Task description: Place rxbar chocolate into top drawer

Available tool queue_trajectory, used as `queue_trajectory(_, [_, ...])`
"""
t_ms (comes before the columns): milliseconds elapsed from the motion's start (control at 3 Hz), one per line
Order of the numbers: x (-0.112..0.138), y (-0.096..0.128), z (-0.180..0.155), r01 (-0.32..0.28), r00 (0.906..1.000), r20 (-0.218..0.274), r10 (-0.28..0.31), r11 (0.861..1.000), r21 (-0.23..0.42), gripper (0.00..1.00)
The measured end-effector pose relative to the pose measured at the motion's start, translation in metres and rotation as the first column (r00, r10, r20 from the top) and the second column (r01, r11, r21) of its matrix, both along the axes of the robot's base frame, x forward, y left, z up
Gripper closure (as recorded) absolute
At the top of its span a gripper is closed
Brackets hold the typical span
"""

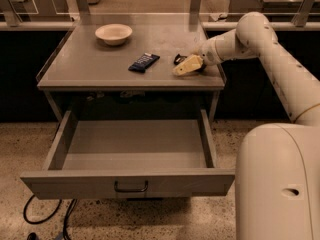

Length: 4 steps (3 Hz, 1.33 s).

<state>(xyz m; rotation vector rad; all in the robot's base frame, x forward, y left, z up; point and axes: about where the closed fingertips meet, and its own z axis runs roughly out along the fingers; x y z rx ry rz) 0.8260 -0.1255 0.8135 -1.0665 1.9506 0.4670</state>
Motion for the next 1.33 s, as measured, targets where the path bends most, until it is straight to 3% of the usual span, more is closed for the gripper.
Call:
queue_trajectory(333, [0.000,0.000,0.006,0.000,1.0000,0.000,0.000,1.000,0.000,0.89])
queue_trajectory(667, [0.000,0.000,0.009,0.000,1.0000,0.000,0.000,1.000,0.000,1.00])
queue_trajectory(1000, [-0.036,-0.014,0.019,-0.041,0.9991,0.010,0.041,0.998,0.046,1.00])
queue_trajectory(1333, [-0.127,-0.025,0.067,-0.171,0.9835,0.079,0.162,0.977,0.126,1.00])
